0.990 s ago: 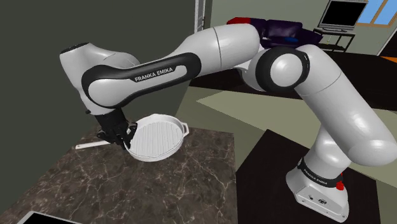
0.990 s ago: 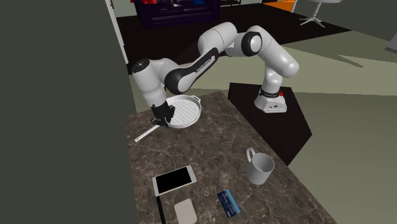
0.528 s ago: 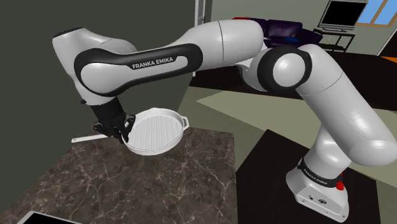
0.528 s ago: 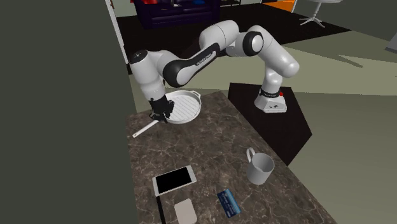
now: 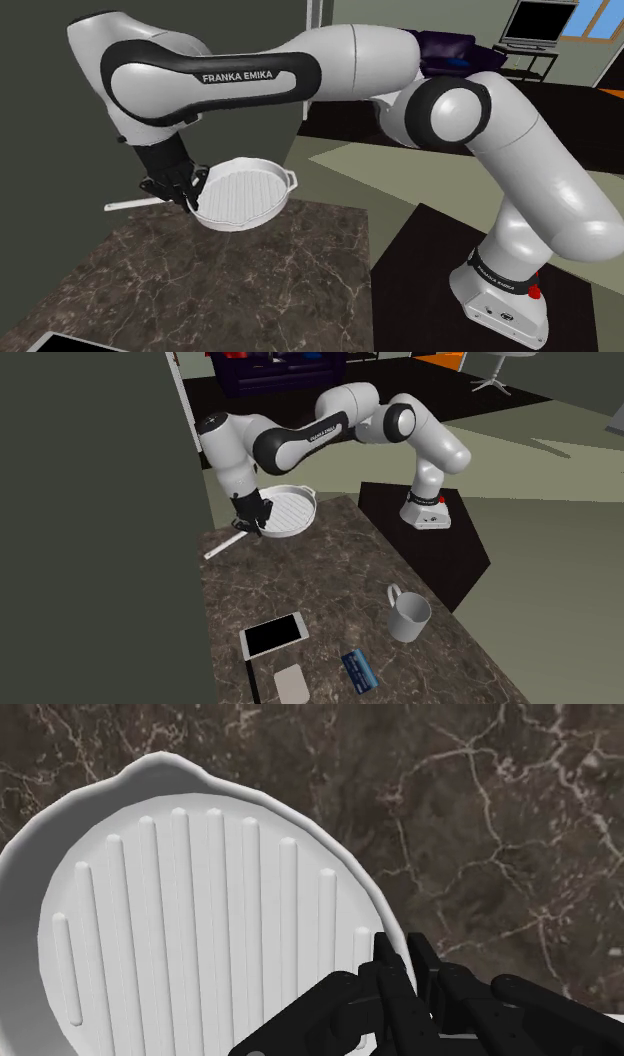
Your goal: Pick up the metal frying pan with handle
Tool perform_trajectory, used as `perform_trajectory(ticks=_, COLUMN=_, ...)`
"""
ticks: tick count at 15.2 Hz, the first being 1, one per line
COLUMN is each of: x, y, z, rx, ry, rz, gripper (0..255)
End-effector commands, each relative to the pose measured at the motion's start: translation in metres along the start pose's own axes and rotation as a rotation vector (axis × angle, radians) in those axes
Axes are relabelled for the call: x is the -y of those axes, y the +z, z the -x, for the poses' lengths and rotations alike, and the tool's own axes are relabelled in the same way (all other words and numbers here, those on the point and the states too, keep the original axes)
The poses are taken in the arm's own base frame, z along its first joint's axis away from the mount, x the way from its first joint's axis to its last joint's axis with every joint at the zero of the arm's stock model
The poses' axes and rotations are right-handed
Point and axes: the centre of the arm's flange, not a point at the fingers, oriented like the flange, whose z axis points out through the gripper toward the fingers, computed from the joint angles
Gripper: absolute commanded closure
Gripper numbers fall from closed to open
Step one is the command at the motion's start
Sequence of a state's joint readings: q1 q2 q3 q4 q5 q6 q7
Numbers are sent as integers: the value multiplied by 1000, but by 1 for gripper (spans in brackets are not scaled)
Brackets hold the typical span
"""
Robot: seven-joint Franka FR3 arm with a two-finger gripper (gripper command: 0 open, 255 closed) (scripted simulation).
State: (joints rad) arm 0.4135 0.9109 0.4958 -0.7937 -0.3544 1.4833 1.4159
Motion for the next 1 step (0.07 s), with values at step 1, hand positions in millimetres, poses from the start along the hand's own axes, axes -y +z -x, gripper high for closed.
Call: perform_trajectory(ticks=1, x=-1, y=-3, z=0, rx=0, ry=0, rz=0, gripper=255)
